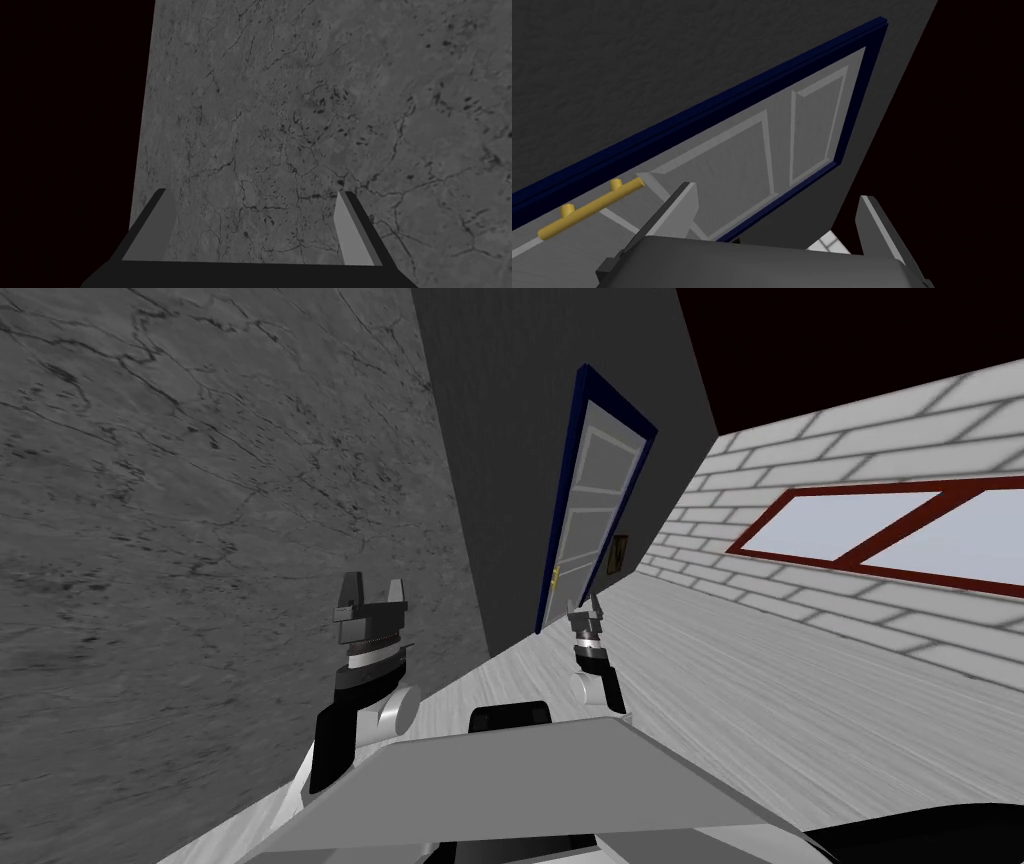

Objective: Pull the door open

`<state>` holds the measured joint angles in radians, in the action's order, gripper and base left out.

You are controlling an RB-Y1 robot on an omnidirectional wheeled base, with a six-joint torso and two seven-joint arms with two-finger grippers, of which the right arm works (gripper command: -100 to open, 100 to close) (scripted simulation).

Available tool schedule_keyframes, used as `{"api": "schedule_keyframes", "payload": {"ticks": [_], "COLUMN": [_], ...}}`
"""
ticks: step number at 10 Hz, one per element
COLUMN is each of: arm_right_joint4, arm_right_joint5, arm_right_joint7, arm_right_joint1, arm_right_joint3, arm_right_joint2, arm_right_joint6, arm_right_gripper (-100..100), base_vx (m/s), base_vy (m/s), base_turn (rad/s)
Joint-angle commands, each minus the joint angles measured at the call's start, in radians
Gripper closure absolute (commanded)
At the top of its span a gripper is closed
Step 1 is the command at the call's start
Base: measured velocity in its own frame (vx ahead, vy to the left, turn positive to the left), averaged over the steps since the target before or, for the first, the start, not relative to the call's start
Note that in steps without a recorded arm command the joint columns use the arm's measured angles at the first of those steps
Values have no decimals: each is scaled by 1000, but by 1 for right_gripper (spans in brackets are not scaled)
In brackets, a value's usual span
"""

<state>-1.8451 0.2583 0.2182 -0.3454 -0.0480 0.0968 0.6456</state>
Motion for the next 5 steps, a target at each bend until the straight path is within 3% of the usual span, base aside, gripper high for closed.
{"api": "schedule_keyframes", "payload": {"ticks": [1, 5], "arm_right_joint4": [38, 122], "arm_right_joint5": [21, 76], "arm_right_joint7": [26, 88], "arm_right_joint1": [14, 47], "arm_right_joint3": [-2, -4], "arm_right_joint2": [3, 12], "arm_right_joint6": [12, 33], "arm_right_gripper": [-100, -100], "base_vx": [49, 38], "base_vy": [-132, -128], "base_turn": [208, 206]}}
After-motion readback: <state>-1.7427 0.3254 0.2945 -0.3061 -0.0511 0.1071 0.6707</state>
